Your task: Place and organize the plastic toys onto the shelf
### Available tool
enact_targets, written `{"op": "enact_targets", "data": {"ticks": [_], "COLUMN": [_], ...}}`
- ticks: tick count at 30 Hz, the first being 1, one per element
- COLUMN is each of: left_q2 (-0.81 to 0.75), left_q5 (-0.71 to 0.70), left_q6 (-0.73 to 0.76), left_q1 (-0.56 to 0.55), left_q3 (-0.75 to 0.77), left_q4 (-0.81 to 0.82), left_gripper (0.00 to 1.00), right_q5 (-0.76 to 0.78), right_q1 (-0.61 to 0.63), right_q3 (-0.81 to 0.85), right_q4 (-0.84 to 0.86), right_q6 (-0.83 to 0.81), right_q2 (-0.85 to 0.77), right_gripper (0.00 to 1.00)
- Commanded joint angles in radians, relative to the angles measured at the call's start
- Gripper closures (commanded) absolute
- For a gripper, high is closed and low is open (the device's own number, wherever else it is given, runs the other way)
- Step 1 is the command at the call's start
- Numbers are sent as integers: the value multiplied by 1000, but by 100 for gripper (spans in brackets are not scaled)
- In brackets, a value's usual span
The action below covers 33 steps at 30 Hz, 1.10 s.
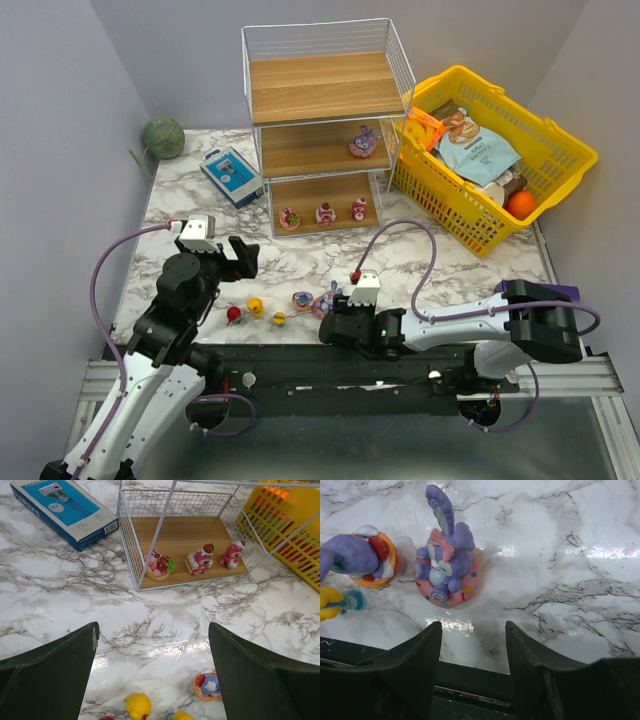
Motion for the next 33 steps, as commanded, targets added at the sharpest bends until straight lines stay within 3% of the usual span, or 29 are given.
{"op": "enact_targets", "data": {"ticks": [1, 4, 10, 18, 26, 33], "left_q2": [-7, -12, -9, -6, -6, -4], "left_q5": [21, 21, 26, 21, 23, 23], "left_q6": [9, 10, 9, 9, 10, 10], "left_q1": [5, 5, 5, 5, 5, 5], "left_q3": [17, 16, 16, 16, 17, 16], "left_q4": [-2, -3, 0, 0, 2, 2], "left_gripper": [1, 1, 1, 1, 1, 1], "right_q5": [16, 4, -30, 8, 47, 67], "right_q1": [3, -1, -37, -107, -150, -192], "right_q3": [28, 71, 105, -37, -73, -116], "right_q4": [106, 107, 103, 93, 97, 95], "right_q6": [-73, -85, -70, -27, -136, -173], "right_q2": [57, 123, 232, 155, 144, 105], "right_gripper": [31, 23, 20, 20, 22, 30]}}
